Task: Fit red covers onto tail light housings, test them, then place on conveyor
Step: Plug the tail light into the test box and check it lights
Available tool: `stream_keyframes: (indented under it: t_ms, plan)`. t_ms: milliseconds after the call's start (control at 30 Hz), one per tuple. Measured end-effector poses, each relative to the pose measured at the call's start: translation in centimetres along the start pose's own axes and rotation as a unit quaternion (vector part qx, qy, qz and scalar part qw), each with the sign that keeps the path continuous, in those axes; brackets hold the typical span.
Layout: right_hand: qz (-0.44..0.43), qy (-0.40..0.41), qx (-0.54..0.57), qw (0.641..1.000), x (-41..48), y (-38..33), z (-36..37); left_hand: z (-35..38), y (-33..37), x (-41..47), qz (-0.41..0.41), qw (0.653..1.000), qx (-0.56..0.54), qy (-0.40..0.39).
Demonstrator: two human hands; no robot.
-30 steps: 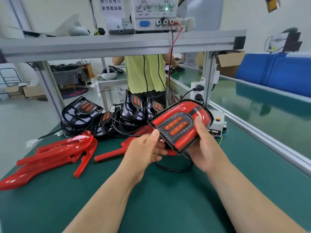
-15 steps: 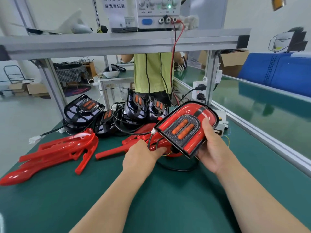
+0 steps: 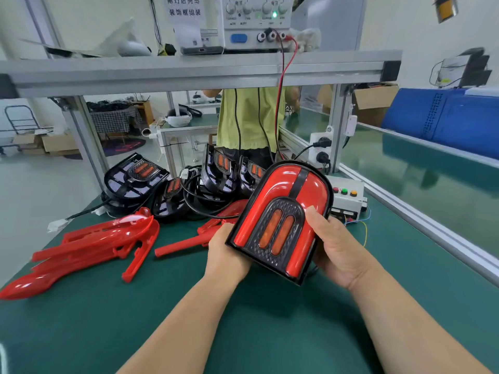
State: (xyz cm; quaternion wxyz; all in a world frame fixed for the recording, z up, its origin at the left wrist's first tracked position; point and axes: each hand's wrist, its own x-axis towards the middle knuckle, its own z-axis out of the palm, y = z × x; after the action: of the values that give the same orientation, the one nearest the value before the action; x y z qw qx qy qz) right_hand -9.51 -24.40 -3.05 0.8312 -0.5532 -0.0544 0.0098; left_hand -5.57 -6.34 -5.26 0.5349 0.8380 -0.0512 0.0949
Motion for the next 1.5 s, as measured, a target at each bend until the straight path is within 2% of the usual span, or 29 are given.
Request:
stream_keyframes:
  t_ms: [133,233,300,467,600,800,933,1100,1200,1333,1433,1500]
  plan:
    - [-0.032,0.015,0.012,0.999,-0.2,-0.6,-0.1,-1.2,1.1,0.7,0.007,0.999,-0.032,0.020]
    - [-0.056,0.011,0.003,0.998,-0.3,-0.8,0.0,-1.7,2.6,0.1,0.039,0.974,-0.222,0.010]
    - [-0.063,-0.001,0.003,0.998,-0.4,-0.9,0.0,-1.9,3.2,-0.1,0.060,0.952,-0.301,-0.012]
    - [-0.059,-0.039,0.006,0.998,-0.4,-0.8,0.4,-2.9,3.3,0.4,0.043,0.924,-0.378,-0.029]
    - [-0.066,-0.026,0.011,0.997,-0.3,-0.9,0.9,-3.5,3.2,1.2,0.025,0.899,-0.436,-0.021]
    - [-0.073,0.021,0.025,0.997,0.0,-2.3,1.2,-2.7,3.9,1.0,0.023,0.915,-0.401,-0.029]
    - [-0.101,0.035,-0.002,0.994,0.0,-3.7,1.3,-3.1,5.7,0.9,0.051,0.929,-0.367,-0.020]
    - [-0.101,-0.026,0.068,0.992,-0.3,-5.9,2.2,-5.1,9.9,1.5,0.110,0.929,-0.351,-0.033]
    - [-0.090,-0.037,0.031,0.995,-0.7,-6.8,2.4,-5.4,11.9,2.0,0.120,0.924,-0.361,-0.043]
    - [-0.051,0.011,-0.099,0.994,-1.8,-8.2,1.6,-5.3,12.9,2.4,0.089,0.936,-0.335,-0.064]
    - [-0.076,0.038,-0.065,0.994,-2.5,-9.2,1.5,-4.7,13.6,2.4,0.029,0.940,-0.325,-0.104]
    - [-0.107,0.078,-0.048,0.990,-2.7,-9.4,1.5,-3.8,14.4,2.1,-0.023,0.927,-0.354,-0.122]
